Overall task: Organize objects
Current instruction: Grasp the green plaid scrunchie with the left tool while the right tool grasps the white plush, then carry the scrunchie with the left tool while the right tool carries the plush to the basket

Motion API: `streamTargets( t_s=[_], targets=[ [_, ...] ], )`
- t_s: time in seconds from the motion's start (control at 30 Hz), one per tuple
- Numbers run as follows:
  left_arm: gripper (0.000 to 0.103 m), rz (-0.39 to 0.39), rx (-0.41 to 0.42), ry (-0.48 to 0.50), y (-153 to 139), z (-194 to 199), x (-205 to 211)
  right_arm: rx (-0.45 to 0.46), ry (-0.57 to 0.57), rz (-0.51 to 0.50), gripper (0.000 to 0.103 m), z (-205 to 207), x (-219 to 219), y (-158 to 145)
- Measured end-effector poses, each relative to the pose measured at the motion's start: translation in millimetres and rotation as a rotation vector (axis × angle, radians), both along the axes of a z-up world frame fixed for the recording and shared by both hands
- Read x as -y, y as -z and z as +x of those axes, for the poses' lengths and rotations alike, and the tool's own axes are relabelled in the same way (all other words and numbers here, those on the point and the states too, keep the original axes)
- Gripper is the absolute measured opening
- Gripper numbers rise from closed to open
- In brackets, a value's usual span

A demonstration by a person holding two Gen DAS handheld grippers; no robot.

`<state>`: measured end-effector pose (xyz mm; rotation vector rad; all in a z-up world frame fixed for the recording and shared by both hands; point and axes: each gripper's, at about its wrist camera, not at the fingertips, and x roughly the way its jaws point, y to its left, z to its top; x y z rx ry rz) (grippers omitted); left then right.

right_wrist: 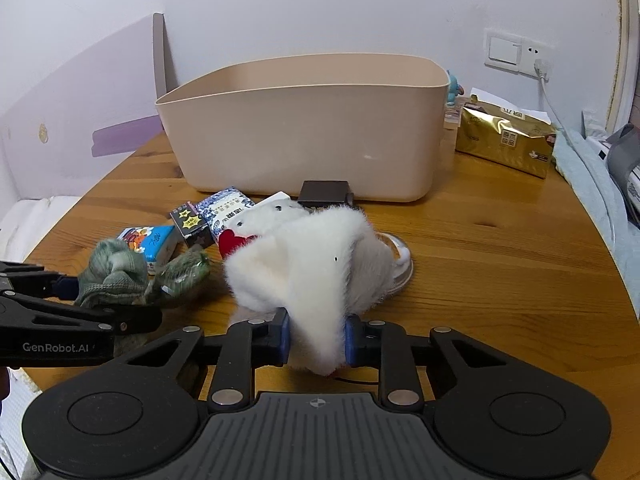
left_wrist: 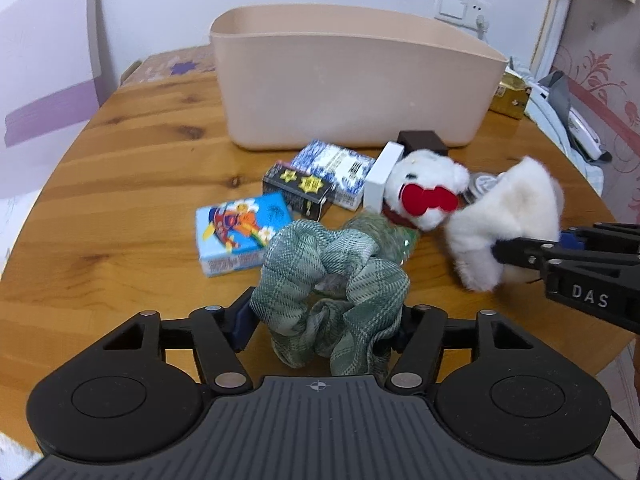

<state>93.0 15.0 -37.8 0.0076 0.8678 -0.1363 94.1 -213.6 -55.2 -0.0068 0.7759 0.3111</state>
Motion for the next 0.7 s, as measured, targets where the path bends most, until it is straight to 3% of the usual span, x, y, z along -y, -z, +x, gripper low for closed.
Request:
streamTargets(
  t_s=[0.2, 0.53, 0.7],
  targets=[
    [0.062, 0.003, -0.003, -0.007, -4, -10, -2, 0.000, 0.012, 0.003, 0.024, -5, 4, 0],
    [0.042, -0.001, 0.055, -0.006, -23, -17, -4, 0.062, 0.022, 0.013, 0.024, -14, 12, -19],
    [0.041, -0.003, 0.105, 0.004, -41, -10, -3, 0.111, 0.035, 0.009, 0.024, -10, 18, -36]
  ],
)
